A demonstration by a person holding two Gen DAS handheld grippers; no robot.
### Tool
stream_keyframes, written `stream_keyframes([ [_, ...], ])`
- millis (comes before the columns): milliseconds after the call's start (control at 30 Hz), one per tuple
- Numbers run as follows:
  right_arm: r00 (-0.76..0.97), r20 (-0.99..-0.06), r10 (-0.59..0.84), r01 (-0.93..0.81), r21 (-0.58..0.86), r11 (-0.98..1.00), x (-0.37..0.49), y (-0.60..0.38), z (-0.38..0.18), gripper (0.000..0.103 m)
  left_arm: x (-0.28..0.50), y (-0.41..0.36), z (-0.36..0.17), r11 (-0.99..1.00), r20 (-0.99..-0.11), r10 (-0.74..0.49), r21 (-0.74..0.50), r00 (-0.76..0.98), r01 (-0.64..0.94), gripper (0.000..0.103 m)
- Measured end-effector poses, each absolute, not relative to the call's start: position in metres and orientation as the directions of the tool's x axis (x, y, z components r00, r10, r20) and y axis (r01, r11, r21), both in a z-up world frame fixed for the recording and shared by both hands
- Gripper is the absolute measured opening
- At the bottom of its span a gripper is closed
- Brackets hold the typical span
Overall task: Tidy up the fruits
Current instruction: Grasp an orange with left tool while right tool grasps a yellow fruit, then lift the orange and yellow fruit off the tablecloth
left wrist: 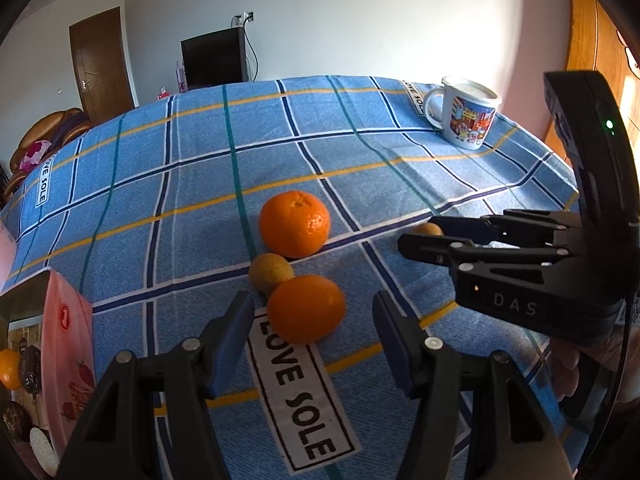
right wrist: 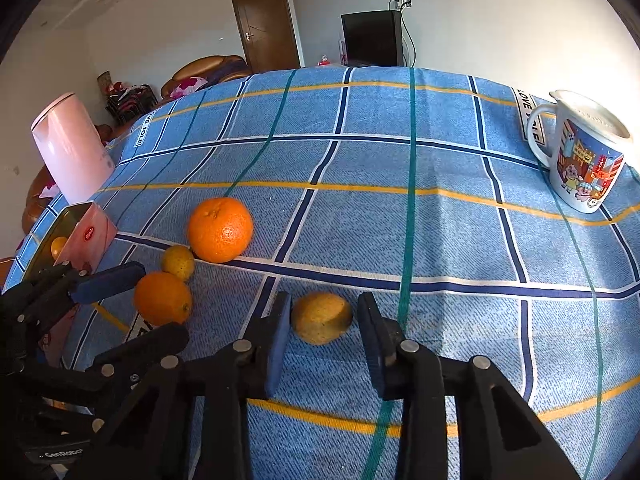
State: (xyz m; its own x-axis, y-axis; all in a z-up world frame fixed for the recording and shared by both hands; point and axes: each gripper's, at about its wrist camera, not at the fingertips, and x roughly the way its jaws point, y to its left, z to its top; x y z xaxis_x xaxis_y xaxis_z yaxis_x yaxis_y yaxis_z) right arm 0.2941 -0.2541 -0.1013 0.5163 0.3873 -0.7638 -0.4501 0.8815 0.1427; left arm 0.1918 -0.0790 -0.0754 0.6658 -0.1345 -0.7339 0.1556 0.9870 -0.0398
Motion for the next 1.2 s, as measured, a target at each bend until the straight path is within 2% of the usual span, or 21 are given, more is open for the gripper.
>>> stream_keyframes([
  [33,0.515,-0.764,0.389,-0.451,0.145,0.881,0.294,-0.254,-0.101,0.035,0.194,-0.079,-0.077,0.987,-0.741,-0.136,-0.043,0.658,0.156,0.057],
  [100,0.512,-0.764,0.394,-0.454,0.149,0.879,0.294,-0.254,-0.101,0.034,0.197,-0.078,-0.08,0.986,-0.755,-0.142,-0.054,0.64,0.155,0.042],
  [300,0.513,-0.755,0.41,-0.464,0.158,0.872,0.293,-0.255,-0.1,0.032,0.194,-0.075,-0.078,0.984,-0.742,-0.166,-0.081,0.65,0.159,0.042],
  [700,0.596,-0.662,0.453,-0.496,0.14,0.857,0.275,-0.26,-0.081,0.032,0.177,-0.077,-0.061,0.989,-0.651,-0.129,-0.026,0.748,0.149,0.042],
  [1200,0.667,-0.569,0.48,-0.523,0.102,0.846,0.256,-0.262,-0.066,0.032,0.164,-0.069,-0.052,0.992,-0.577,-0.117,-0.031,0.808,0.121,0.042],
])
